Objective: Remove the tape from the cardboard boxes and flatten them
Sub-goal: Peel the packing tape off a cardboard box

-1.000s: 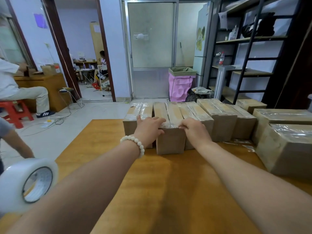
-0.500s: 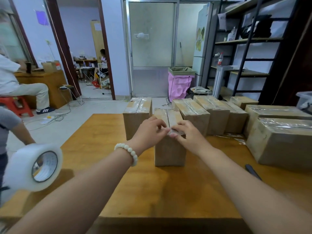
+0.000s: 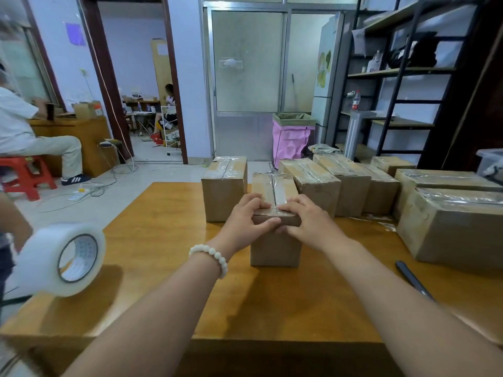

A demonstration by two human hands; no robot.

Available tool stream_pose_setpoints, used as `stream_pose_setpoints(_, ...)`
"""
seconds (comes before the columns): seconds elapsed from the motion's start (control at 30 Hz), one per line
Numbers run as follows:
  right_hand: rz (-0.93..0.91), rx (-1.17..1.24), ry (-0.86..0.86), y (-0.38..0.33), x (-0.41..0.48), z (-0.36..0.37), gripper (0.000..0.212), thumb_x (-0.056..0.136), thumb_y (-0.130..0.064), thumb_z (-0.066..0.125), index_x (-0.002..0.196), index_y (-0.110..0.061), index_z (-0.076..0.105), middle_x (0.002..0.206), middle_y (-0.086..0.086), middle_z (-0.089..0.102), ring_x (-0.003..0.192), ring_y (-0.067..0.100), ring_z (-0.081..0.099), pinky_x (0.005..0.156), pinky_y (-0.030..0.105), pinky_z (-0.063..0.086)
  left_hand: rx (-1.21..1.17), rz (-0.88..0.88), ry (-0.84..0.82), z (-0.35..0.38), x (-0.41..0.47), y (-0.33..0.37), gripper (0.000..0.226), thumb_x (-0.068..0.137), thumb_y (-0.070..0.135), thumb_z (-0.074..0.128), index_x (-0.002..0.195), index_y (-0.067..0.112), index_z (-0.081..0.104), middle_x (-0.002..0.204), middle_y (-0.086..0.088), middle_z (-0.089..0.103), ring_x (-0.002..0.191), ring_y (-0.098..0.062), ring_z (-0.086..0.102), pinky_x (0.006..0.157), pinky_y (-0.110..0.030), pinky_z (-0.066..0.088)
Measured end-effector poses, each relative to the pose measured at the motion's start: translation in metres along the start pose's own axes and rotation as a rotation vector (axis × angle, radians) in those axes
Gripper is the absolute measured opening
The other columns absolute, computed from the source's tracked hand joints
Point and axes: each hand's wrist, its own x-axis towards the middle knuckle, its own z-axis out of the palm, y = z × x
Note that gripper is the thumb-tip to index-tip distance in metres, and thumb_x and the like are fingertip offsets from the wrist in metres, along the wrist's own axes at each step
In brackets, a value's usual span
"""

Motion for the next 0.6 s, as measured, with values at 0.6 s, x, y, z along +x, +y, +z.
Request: stream_pose_setpoints(0.6, -0.154, 0.159, 0.289, 0.018, -0.017, 0.033, 0.069, 0.063, -0.041, 0.085, 0.119, -0.019, 0.051, 0.132, -0.004, 0.052, 0.116, 0.021, 0.054, 0.094, 0.039, 0.046, -0.108, 0.228, 0.319, 0.029, -0.011, -0.036, 0.047, 0.075, 0.064, 0.055, 0.113, 0.037, 0.047, 0.128, 0.033, 0.038, 0.115, -0.014, 0.04, 0.096, -0.014, 0.03)
